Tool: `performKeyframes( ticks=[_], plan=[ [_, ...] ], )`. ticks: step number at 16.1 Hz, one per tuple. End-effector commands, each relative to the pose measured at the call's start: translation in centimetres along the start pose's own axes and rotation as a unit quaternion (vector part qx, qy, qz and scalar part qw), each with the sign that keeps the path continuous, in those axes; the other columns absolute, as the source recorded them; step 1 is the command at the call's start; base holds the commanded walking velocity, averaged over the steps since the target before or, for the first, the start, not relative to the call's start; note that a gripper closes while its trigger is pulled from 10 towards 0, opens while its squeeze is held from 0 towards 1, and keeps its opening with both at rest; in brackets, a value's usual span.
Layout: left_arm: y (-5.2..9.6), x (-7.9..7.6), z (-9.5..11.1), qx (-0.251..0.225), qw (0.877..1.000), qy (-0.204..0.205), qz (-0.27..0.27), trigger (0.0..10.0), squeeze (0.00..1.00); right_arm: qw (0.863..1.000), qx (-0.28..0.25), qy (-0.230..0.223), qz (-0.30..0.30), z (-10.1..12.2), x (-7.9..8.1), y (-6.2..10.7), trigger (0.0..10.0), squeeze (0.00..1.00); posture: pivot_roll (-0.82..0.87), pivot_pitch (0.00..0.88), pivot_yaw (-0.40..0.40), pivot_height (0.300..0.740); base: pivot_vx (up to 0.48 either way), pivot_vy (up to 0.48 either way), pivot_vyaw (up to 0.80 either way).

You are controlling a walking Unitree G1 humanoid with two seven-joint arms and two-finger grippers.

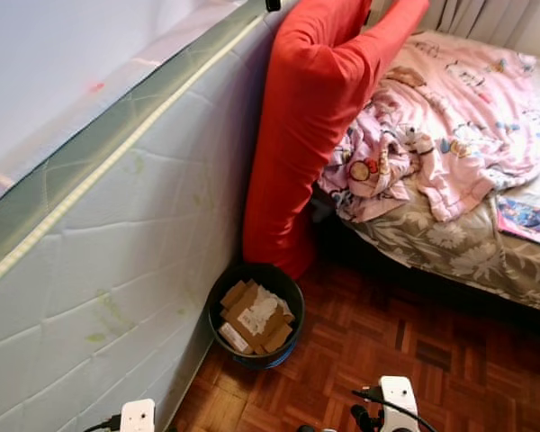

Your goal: Clean up the room

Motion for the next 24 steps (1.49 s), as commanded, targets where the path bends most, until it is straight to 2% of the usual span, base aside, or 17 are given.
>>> performKeyframes(
  ticks=[1,24],
  plan=[
    [-1.24,1.37,2.95,0.032,0.999,-0.024,-0.009,10.0,0.00,0.997,0.005,-0.083,-0.006,3.23,-1.51,-0.47,10.0,0.00,0.02,0.000,0.034,0.740,0.000,-0.326,0.00],
    [-1.31,1.31,3.17,0.031,0.999,-0.017,-0.009,10.0,0.00,0.996,-0.002,-0.091,-0.007,3.59,-1.50,-0.52,10.0,0.00,0.02,0.000,0.028,0.740,0.000,-0.325,0.00]
  ],
)
Point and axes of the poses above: a point about 5 cm out from each wrist's last joint towards the gripper, its own y axis pointing back from the gripper into the wrist, its own z axis along the axis of the wrist's last joint, x = y × z, the point moved 2 cm from there along -y, pointing out of the wrist towards the gripper, and after that the axes turned 4 degrees about -y, right-handed, at the moved point
